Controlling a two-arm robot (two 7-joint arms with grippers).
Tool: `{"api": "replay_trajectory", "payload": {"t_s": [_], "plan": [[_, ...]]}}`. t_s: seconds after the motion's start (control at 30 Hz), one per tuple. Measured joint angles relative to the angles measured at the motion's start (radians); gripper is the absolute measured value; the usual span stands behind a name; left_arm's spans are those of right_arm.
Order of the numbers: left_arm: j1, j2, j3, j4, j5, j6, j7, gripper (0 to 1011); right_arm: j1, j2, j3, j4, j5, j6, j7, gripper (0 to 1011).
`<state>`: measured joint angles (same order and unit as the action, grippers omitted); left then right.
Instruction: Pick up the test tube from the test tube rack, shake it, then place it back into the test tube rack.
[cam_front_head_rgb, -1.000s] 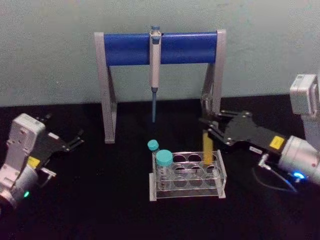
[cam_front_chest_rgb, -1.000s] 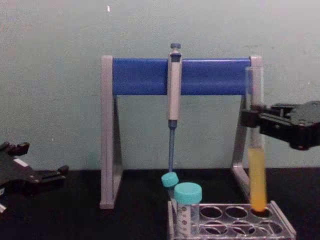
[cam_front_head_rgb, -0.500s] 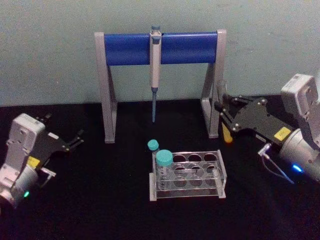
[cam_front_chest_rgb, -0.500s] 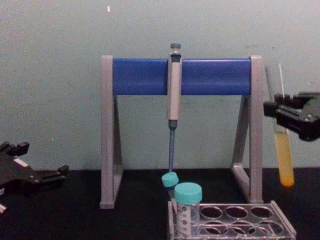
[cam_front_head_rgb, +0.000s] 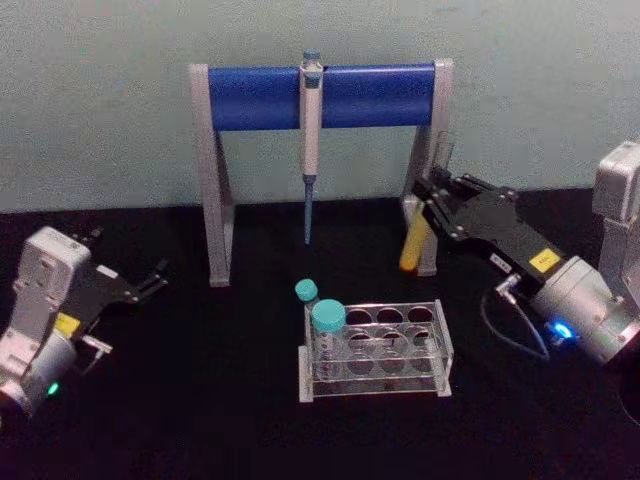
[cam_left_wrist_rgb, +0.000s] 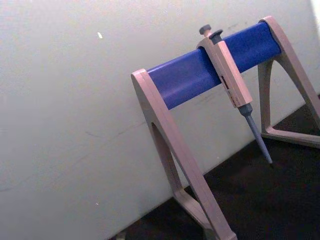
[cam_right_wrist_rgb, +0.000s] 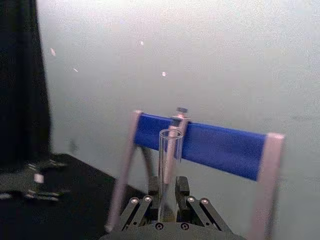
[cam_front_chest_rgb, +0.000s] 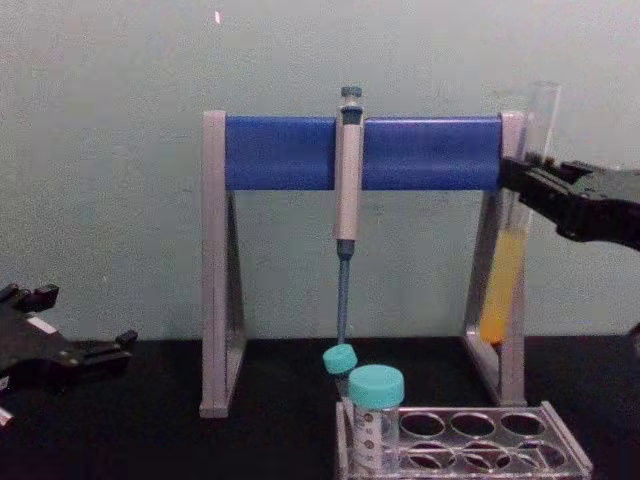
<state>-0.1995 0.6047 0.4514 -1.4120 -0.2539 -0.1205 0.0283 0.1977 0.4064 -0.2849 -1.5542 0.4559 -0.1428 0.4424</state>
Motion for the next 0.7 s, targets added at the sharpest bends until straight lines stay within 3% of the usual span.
{"api": "replay_trajectory", "payload": {"t_s": [0.03, 0.2, 0.37, 0.5, 0.67, 0.7], "plan": [[0.000, 0.000, 0.000, 0.000, 0.000, 0.000, 0.000, 1001, 0.005, -0.004, 0.001, 0.007, 0.039, 0.017, 0.032, 229], [0.000, 0.000, 0.000, 0.000, 0.000, 0.000, 0.000, 1001, 0.020, 0.009, -0.006, 0.018, 0.151, 0.082, 0.121, 229], [0.000, 0.000, 0.000, 0.000, 0.000, 0.000, 0.000, 1001, 0.026, 0.045, -0.015, 0.012, 0.219, 0.138, 0.190, 229], [0.000, 0.000, 0.000, 0.000, 0.000, 0.000, 0.000, 1001, 0.022, 0.093, -0.022, -0.014, 0.248, 0.187, 0.222, 229], [0.000, 0.000, 0.000, 0.000, 0.000, 0.000, 0.000, 1001, 0.007, 0.180, -0.029, -0.071, 0.236, 0.234, 0.224, 229], [0.000, 0.000, 0.000, 0.000, 0.000, 0.000, 0.000, 1001, 0.007, 0.180, -0.029, -0.071, 0.236, 0.234, 0.224, 229]]}}
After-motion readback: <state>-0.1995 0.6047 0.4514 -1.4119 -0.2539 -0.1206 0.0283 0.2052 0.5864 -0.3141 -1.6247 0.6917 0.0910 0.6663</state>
